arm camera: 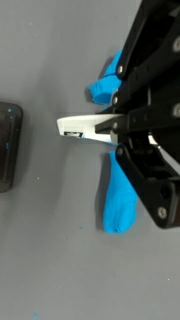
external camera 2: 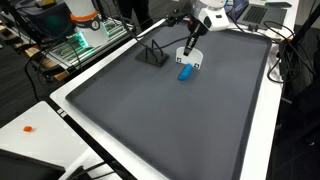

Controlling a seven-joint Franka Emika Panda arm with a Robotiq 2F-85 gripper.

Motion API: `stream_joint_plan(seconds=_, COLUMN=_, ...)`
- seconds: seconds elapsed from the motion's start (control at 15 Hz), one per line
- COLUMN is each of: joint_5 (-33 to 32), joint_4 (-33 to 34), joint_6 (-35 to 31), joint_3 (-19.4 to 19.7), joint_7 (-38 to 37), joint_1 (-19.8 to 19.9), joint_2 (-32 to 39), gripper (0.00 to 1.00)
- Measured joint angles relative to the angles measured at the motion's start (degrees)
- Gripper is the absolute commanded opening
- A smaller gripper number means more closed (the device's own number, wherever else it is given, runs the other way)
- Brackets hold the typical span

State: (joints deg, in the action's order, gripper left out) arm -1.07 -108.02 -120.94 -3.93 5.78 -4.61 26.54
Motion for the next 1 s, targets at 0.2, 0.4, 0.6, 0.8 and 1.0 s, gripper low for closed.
stream_joint_plan(seconds=0.2, joint_5=0.0, joint_4=0.0, joint_6=0.0, joint_3=0.0, joint_7=0.0, joint_1=0.0, joint_2=0.0, gripper=0.01)
stream_joint_plan(seconds=0.4, joint_5=0.0, joint_4=0.1, joint_6=0.2, joint_3=-0.1, joint_7=0.0, joint_1=0.0, joint_2=0.0, gripper=0.01)
stream_joint_plan(seconds=0.6, joint_5=0.0, joint_4=0.2, joint_6=1.0, joint_3=-0.2, joint_7=0.0, joint_1=0.0, joint_2=-0.2, gripper=0.01)
stream_joint_plan(seconds=0.8, joint_5=0.0, joint_4=0.3, joint_6=1.3, joint_3=-0.4, joint_7=0.0, joint_1=-0.1, joint_2=-0.2, gripper=0.01)
stream_joint_plan(seconds=1.0, joint_5=0.0, joint_4=1.1, joint_6=1.7, joint_3=-0.4, joint_7=-0.1, joint_1=-0.1, joint_2=-0.4, gripper=0.01)
